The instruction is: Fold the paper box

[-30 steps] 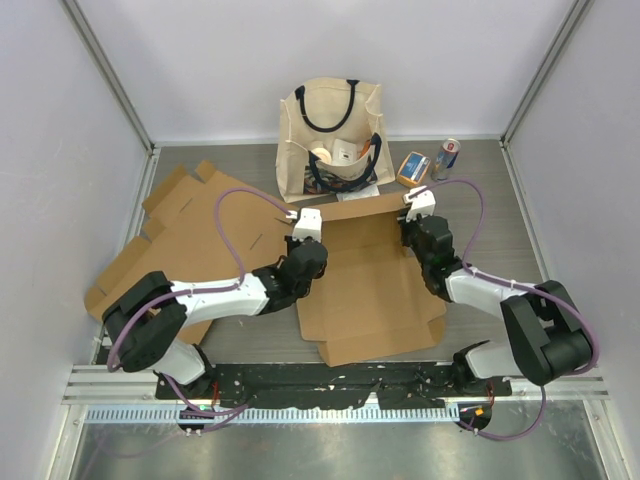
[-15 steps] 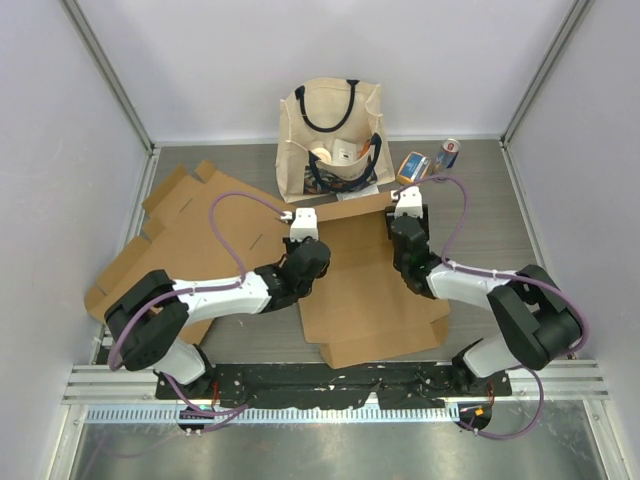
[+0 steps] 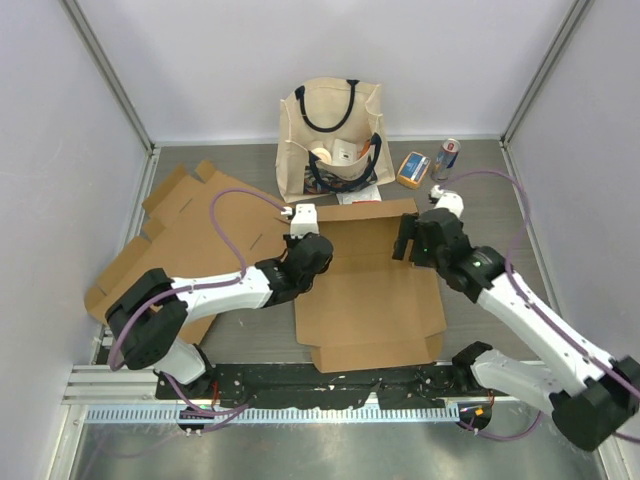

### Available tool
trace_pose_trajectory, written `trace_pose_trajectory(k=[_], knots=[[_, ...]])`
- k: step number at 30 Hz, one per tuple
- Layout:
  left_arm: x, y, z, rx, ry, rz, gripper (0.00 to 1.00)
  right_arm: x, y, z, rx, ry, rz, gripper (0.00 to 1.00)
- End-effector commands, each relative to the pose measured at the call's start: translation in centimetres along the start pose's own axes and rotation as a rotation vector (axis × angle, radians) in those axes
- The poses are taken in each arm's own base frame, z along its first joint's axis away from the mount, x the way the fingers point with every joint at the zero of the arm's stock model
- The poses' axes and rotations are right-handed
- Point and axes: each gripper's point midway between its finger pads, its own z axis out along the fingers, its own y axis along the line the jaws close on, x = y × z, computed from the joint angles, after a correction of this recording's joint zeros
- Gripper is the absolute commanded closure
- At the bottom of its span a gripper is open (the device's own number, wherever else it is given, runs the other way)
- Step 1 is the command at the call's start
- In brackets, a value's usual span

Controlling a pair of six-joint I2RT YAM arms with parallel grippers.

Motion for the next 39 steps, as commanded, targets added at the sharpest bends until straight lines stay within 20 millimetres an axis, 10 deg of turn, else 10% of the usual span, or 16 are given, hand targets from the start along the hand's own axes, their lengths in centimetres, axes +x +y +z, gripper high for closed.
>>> trace_pose_trajectory(k=[1,10,20,31,39], knots=[[-1.4,-0.6,0.1,0.001,0.002,-0.057,1.0,1.1,-2.2,-4.4,0.05,0.107,0.219,0.14],[-0.2,-0.6,0.2,0.029,0.13,-0.061,1.0,3.8,-7.8,-2.1,0.077,0.268,0.444,0.11],[0.9,0.1,1.2,0.054,0.227,-0.081,1.0,7.7,-5.7,0.3,-0.134,0.414,0.508,0.26],[1.1,0.2,1.8,0.078,0.244,-0.09,1.0,6.4,-8.6,1.5,0.0,0.356,0.527,0.14],[1.1,0.1,2.0,0.096,0.274,-0.108,1.0,6.2,-6.0,2.0,-0.244,0.381,0.586,0.21]])
